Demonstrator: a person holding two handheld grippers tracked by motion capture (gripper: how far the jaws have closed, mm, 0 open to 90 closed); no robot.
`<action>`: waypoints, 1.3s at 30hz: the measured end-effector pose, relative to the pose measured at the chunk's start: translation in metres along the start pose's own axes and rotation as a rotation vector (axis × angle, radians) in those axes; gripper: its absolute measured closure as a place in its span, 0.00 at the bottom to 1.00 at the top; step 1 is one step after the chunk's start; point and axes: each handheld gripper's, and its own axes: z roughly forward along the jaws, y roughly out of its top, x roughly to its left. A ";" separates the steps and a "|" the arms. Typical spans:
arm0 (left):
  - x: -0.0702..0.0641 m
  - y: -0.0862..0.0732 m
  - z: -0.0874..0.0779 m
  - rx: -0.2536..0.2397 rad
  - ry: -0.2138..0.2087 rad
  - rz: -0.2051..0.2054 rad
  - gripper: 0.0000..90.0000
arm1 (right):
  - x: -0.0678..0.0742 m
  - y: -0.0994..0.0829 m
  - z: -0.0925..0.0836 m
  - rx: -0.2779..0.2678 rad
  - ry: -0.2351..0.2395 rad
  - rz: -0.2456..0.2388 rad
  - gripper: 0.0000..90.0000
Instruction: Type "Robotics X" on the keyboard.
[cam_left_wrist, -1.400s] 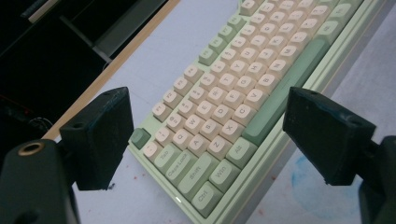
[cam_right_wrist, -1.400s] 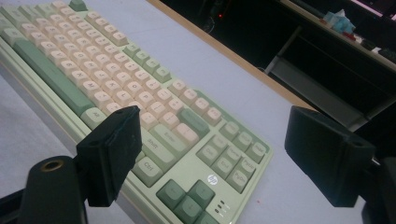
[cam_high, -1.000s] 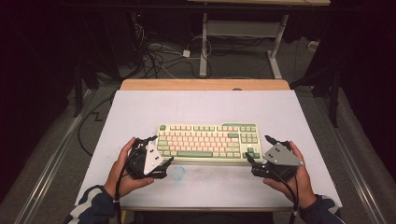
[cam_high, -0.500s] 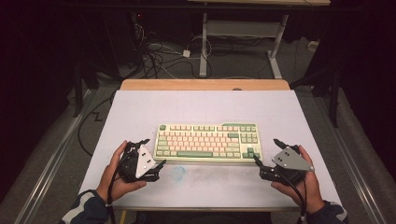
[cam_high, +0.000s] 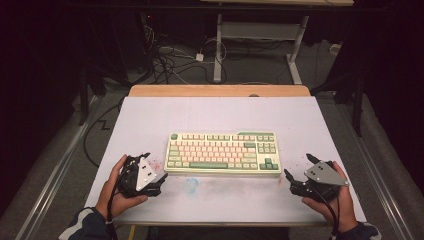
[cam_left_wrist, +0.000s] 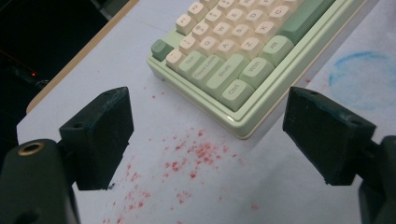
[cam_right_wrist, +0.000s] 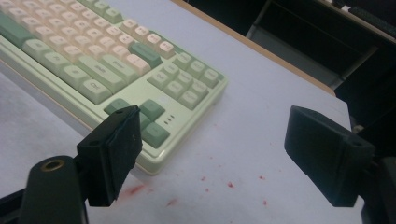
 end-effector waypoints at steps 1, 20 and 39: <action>0.001 -0.002 0.000 -0.001 0.010 0.007 0.17 | -0.001 -0.002 0.000 0.005 -0.001 0.006 0.22; 0.009 -0.024 0.000 0.063 0.014 -0.056 0.17 | -0.005 -0.033 0.007 0.048 0.010 0.032 0.23; 0.008 -0.024 0.002 0.075 0.007 -0.054 0.17 | -0.002 -0.028 0.001 0.031 0.010 0.028 0.23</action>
